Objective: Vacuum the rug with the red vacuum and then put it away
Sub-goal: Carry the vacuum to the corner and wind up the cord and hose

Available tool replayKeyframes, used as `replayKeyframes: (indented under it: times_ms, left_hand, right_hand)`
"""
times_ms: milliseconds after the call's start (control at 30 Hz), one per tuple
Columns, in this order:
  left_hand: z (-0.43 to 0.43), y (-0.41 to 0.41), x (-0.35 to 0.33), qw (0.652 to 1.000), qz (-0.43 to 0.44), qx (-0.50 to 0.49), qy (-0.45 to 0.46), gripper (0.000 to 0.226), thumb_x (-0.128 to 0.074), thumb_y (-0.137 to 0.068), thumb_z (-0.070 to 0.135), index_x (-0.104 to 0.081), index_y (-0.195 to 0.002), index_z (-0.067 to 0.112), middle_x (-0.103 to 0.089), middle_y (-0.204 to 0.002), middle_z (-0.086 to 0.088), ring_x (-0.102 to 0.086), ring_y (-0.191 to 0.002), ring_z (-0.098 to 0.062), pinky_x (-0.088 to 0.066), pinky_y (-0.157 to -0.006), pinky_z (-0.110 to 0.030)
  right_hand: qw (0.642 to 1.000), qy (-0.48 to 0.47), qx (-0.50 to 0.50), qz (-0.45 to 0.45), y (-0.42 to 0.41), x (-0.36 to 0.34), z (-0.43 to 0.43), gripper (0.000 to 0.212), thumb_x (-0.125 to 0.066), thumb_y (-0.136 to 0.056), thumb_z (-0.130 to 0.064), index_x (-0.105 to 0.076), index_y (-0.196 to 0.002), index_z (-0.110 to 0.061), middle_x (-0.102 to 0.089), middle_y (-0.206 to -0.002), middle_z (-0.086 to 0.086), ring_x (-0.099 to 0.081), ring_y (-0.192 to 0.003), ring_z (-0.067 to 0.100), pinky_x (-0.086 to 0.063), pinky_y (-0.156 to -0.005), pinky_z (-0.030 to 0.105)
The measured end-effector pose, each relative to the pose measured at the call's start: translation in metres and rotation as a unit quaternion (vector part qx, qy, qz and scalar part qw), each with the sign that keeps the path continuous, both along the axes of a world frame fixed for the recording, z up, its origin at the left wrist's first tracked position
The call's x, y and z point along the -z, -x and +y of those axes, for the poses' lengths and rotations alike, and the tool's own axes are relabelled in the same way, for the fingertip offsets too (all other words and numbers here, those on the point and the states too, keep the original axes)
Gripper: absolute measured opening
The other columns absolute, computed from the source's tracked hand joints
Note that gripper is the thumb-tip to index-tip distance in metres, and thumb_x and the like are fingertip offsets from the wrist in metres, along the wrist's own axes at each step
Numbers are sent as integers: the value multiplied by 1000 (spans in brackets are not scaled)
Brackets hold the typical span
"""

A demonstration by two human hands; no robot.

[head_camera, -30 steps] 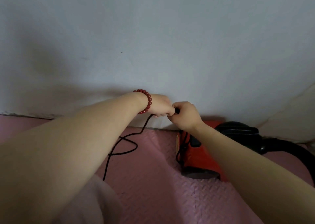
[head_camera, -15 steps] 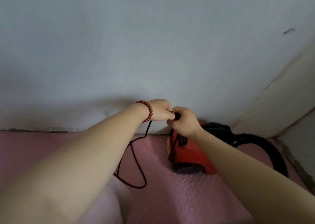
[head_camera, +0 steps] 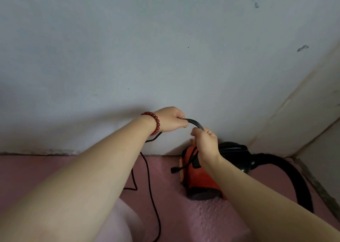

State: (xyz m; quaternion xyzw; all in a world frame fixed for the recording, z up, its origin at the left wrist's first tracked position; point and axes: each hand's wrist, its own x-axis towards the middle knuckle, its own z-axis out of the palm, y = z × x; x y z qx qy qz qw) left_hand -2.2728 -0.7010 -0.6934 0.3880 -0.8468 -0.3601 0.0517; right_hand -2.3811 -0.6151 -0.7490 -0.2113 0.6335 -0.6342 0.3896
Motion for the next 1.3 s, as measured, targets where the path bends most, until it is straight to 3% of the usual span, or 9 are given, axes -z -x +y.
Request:
replayKeyframes:
  times_ms: [133, 333, 500, 700, 767, 867, 1067, 1200, 1300]
  left_hand:
    - [-10, 9, 0, 999, 27, -27, 2, 23, -52, -84, 24, -43, -65, 15, -33, -54, 3, -31, -51, -15, -24, -50, -27]
    - [-12, 28, 10, 1000, 13, 2, 26, 31, -47, -86, 19, -37, -57, 15, -34, -54, 2, -32, -52, -13, -24, -49, -27]
    - [-10, 34, 7, 998, 44, 47, 16, 30, -52, -89, 29, -43, -64, 16, -38, -56, 4, -35, -53, -13, -27, -52, -26]
    - [-15, 16, 29, 998, 58, 10, -26, 59, -41, -75, 76, -46, -60, 19, -37, -53, 0, -39, -53, -13, -38, -64, -30]
    - [-18, 19, 30, 992, 95, -55, -59, 73, -27, -83, 75, -56, -62, 11, -42, -61, -18, -39, -49, -8, -44, -70, -29]
    - [-24, 26, 20, 980, 139, -136, -28, 71, -22, -94, 61, -51, -57, 8, -41, -46, 0, -37, -45, -9, -37, -63, -26]
    - [-8, 42, 11, 993, 67, -58, 79, 57, -25, -99, 46, -43, -56, 14, -38, -49, 2, -36, -45, -16, -29, -52, -28]
    - [-2, 49, 10, 993, 75, -58, 74, 56, -27, -100, 41, -37, -52, 15, -36, -49, 1, -34, -45, -16, -26, -49, -27]
    - [1, 47, 11, 993, 80, -56, 69, 55, -28, -100, 40, -31, -51, 15, -30, -48, 2, -28, -43, -14, -23, -46, -27]
  right_hand:
    - [998, -12, -40, 55, 3, 5, -10, 37, -55, -83, 0, -37, -55, -16, -33, -46, -6, -31, -49, 12, -46, -67, 27]
    - [898, 40, -85, 431, 24, -6, -19, 25, -62, -77, -12, -43, -61, -16, -39, -51, -7, -35, -49, 9, -30, -46, 17]
    - [935, 1, -68, 348, 39, -9, -21, 46, -63, -78, -7, -31, -49, -19, -26, -43, -11, -23, -45, 6, -21, -44, 22]
    - [985, 9, 19, 170, 66, -11, -18, 49, -58, -80, 3, -27, -50, -19, -21, -40, -10, -18, -39, 6, -17, -39, 20]
    - [977, -12, -1, 211, 66, -11, -18, 46, -60, -79, 0, -29, -51, -18, -25, -45, -4, -21, -44, 12, -19, -43, 23]
    - [913, -92, -78, 389, 67, -21, -15, 36, -61, -76, -9, -35, -52, -16, -35, -48, -1, -31, -46, 15, -28, -46, 26]
    - [822, -57, -123, 553, 62, -50, -8, 22, -63, -77, -22, -50, -59, -22, -49, -52, -8, -47, -52, 7, -31, -49, 21]
    - [801, -58, -122, 583, 56, -48, -10, 36, -62, -79, -28, -40, -52, -20, -39, -45, -3, -39, -46, 12, -26, -47, 25]
    - [830, -73, -117, 540, 53, -41, -10, 43, -62, -79, -31, -34, -50, -15, -34, -43, -3, -33, -45, 15, -25, -45, 26]
